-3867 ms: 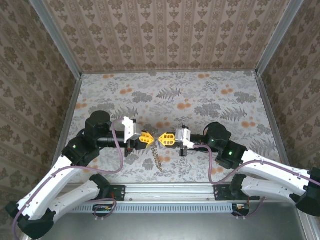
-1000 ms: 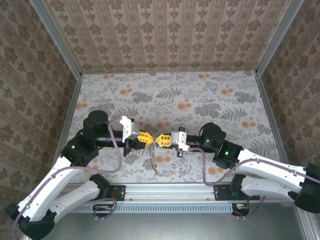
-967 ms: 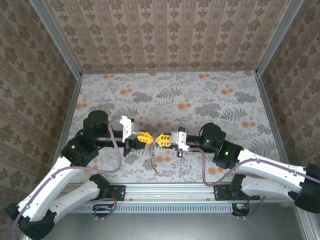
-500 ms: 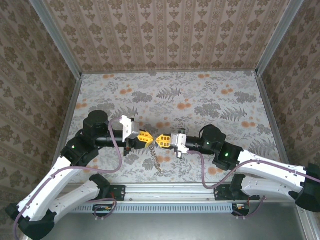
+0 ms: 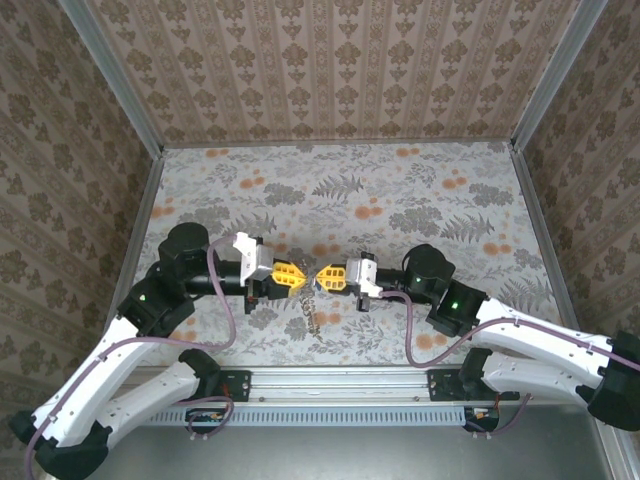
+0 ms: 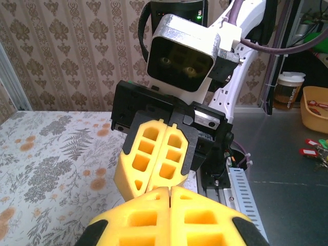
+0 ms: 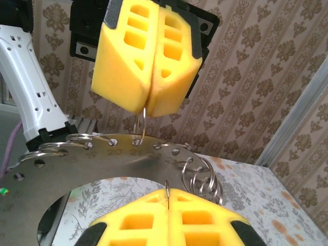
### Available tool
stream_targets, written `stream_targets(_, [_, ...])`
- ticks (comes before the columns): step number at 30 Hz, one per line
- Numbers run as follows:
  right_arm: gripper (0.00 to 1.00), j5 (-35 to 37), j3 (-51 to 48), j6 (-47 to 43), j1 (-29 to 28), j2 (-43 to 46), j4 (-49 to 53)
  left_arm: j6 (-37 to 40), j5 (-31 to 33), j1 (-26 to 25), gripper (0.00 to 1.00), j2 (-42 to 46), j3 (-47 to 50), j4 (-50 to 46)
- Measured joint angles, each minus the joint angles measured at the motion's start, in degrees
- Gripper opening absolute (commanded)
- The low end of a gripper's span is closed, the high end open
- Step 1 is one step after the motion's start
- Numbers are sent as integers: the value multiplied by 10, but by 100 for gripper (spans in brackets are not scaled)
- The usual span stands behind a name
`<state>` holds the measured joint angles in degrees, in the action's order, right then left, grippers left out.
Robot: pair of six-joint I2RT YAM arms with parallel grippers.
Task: Put the keys on the keyring
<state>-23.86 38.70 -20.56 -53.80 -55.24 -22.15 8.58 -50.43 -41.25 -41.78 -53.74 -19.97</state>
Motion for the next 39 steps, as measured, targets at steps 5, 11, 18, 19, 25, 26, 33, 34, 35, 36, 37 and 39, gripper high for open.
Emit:
stream_targets(5, [0, -13, 0, 11, 1, 0, -3, -1, 1, 0, 0, 0, 1, 6])
stream_targets(11, [0, -27, 0, 26, 2, 0, -8, -16, 15, 0, 0, -8, 12, 37])
stream_targets(18, [0, 86, -45, 44, 7, 66, 36, -59, 112, 0, 0, -43, 48, 60])
stream_targets(19, [0, 109, -55, 49, 9, 80, 43, -70, 126, 0, 0, -51, 60, 68])
stream_targets(25, [0, 226, -75, 82, 30, 96, 83, -137, 207, -6, 0, -123, 129, 128])
stream_targets(26, [0, 238, -78, 88, 38, 96, 88, -144, 223, -8, 0, -137, 133, 129])
stream_targets(33, [0, 265, -99, 110, 63, 96, 96, -181, 311, -12, 0, -178, 169, 168])
stream_targets(34, [0, 265, -101, 112, 63, 96, 96, -185, 323, -13, 0, -182, 176, 175])
stream_targets(35, [0, 265, -102, 114, 63, 96, 96, -192, 330, -13, 0, -186, 187, 186])
stream_targets(36, [0, 265, -103, 115, 63, 96, 96, -196, 334, -14, 0, -187, 192, 196])
stream_targets(37, [0, 265, -103, 116, 64, 96, 96, -202, 338, -15, 0, -187, 196, 207])
stream_targets(39, [0, 264, -103, 116, 66, 96, 95, -210, 345, -18, 0, -187, 201, 223])
